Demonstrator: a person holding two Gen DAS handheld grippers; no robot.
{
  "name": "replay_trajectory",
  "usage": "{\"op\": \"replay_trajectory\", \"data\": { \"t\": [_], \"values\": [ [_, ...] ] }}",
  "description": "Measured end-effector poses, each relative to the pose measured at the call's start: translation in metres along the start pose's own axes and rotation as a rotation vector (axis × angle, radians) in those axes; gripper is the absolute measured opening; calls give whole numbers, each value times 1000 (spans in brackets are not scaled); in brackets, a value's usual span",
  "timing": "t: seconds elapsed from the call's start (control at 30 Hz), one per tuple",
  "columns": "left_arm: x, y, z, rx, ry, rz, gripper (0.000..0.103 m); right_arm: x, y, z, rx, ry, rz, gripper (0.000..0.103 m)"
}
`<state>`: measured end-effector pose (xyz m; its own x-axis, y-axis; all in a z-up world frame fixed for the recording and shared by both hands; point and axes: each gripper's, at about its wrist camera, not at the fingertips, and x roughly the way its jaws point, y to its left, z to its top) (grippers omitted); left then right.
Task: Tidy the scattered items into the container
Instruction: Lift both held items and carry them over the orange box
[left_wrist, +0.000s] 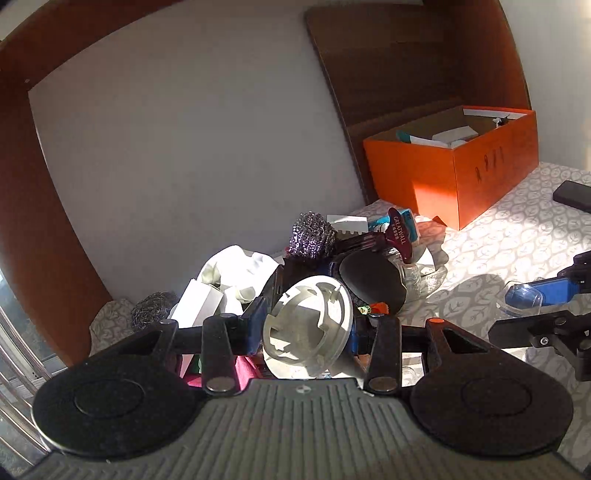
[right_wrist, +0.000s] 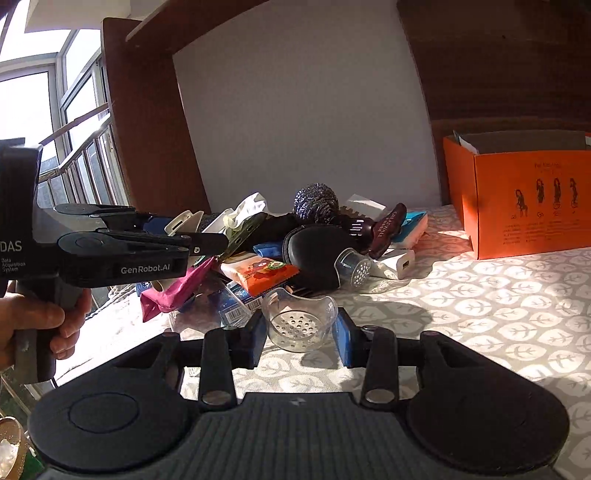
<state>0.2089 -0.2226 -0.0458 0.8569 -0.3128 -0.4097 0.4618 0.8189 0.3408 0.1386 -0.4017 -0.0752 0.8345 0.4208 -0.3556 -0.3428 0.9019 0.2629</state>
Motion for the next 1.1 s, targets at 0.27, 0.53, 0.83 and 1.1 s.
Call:
{"op": "replay_trajectory", "data": {
  "t": [0.27, 0.53, 0.83, 1.1],
  "values": [
    [14, -37, 32, 33, -38, -87, 41, -24, -42, 0, 73, -62, -77, 37],
    [44, -64, 87, -38, -68, -258, 41, -35, -76, -4, 144, -98, -129, 37],
    [93, -96, 136, -64, -68, -276, 41, -45, -111, 4, 194, -146, -174, 37],
    [127, -109, 143, -101, -40, -255, 40, -51, -148, 61, 91, -211, -262, 37]
  ]
}}
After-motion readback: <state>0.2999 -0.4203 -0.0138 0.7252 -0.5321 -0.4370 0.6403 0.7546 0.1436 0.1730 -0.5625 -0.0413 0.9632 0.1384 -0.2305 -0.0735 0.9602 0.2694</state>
